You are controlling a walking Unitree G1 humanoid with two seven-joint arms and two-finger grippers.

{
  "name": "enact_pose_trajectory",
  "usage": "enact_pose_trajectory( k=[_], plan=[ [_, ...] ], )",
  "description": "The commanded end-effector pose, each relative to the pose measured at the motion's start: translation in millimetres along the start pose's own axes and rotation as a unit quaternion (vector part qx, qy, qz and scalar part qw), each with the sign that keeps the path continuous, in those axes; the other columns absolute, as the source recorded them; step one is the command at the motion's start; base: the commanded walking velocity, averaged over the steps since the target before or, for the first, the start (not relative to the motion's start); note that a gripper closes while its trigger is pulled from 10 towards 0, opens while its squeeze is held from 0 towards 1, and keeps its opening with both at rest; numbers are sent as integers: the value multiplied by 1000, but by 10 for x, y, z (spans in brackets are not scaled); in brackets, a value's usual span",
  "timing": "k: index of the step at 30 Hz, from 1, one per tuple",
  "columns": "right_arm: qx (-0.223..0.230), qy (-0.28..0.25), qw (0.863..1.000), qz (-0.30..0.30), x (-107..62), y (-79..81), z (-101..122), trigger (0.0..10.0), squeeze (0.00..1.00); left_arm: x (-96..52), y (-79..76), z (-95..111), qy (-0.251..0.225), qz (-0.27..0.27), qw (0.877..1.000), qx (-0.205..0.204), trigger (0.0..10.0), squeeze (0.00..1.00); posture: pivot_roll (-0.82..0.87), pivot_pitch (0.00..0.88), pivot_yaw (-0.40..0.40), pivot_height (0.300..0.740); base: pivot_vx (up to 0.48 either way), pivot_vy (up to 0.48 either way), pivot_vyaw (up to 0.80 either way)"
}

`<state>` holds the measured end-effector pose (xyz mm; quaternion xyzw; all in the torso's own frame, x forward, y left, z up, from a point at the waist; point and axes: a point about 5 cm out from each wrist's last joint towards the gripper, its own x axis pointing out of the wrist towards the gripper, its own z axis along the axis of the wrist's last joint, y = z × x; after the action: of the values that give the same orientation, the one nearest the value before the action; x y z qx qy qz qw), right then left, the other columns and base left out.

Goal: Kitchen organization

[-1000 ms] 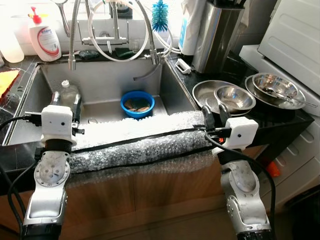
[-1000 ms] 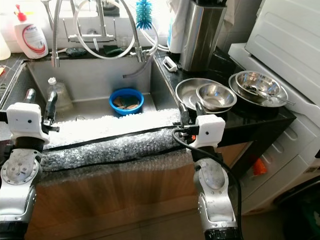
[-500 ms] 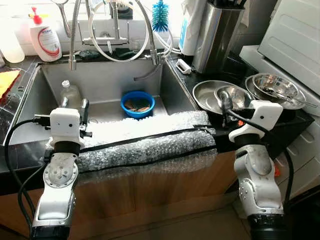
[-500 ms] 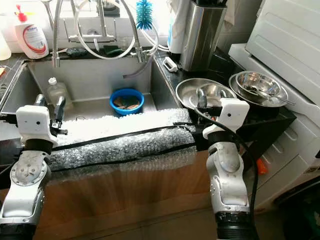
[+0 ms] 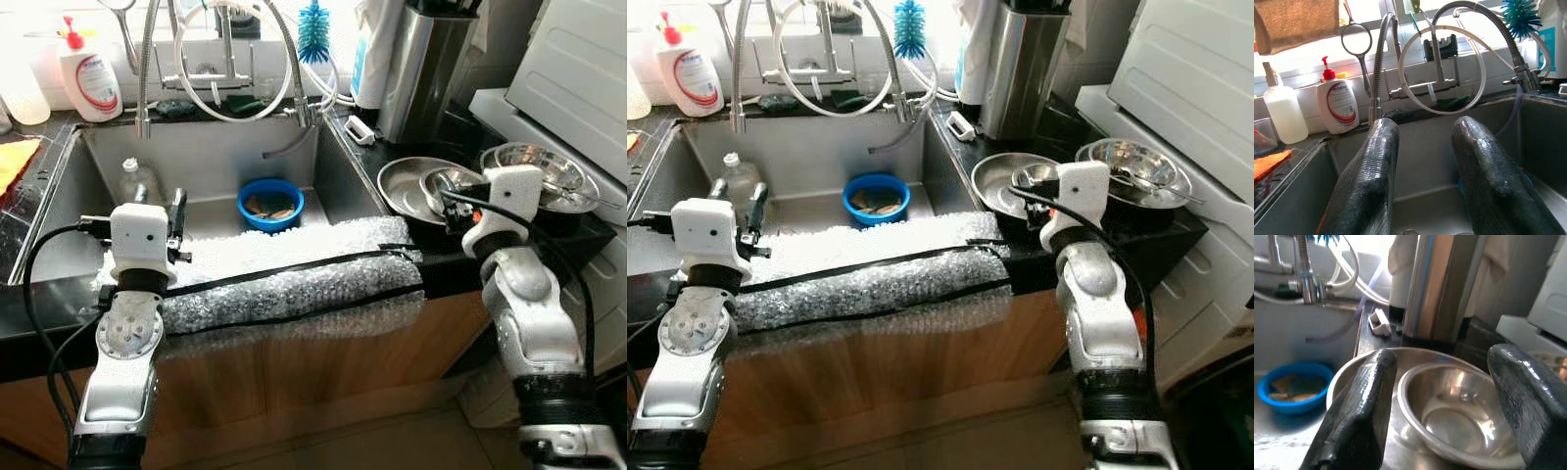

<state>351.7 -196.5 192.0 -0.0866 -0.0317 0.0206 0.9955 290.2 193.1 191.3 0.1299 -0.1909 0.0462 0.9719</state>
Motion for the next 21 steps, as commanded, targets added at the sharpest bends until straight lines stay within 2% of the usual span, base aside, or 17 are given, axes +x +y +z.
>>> enact_pose_trajectory(
  k=[1,8,14,21],
  plan=[
    [-22,24,999,5,93,-43,18,10000,0,39,-37,49,-7,-9,1000,-8,10000,0,-9,0,-40,740,0,0,0],
    [-52,63,996,32,252,-41,37,10000,0,65,-83,64,-8,-19,1000,-11,10000,0,-10,0,-36,740,0,0,0],
    [-77,87,991,61,328,-37,32,10000,0,86,-107,76,-8,-22,1000,-15,10000,0,-12,0,-36,740,0,0,0],
    [-91,111,988,60,379,-77,10,10000,0,95,-120,80,-8,-25,1000,-17,10000,0,-11,0,-37,740,0,0,0]
  ],
)
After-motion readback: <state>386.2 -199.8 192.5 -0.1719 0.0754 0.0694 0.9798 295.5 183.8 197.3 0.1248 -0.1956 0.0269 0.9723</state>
